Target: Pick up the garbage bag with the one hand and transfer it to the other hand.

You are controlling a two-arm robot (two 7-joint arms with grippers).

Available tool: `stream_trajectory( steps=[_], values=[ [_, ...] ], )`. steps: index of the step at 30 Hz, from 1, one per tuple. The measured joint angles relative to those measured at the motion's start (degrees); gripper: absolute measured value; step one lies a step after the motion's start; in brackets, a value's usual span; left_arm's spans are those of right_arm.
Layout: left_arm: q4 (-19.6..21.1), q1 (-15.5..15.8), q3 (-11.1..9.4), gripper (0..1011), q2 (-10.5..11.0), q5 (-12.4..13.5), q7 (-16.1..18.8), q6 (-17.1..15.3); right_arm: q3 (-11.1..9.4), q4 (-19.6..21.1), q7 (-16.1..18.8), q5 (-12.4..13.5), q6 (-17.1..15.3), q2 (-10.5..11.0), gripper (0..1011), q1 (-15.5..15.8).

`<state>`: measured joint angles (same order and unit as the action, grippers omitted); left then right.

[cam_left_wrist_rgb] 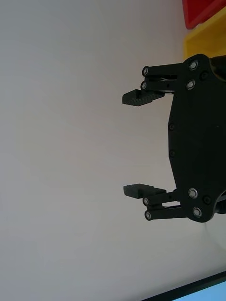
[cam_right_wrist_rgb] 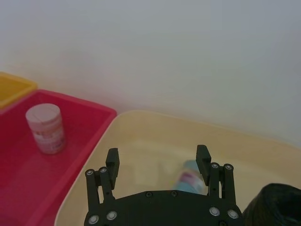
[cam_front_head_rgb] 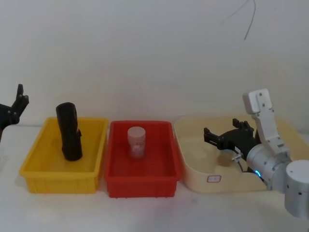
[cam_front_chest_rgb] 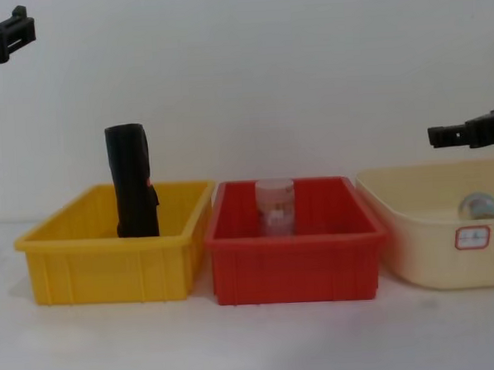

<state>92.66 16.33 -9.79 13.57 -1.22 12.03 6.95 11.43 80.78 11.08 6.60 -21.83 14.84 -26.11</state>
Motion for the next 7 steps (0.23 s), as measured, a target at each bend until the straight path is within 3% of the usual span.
stream_trajectory(
  steps=[7],
  values=[
    [0.0,0.0,0.0,1002,0.0,0.0,0.0,0.0,-0.3,3.3,1.4,0.6,1.9,0.2,1004,1.9]
  ],
)
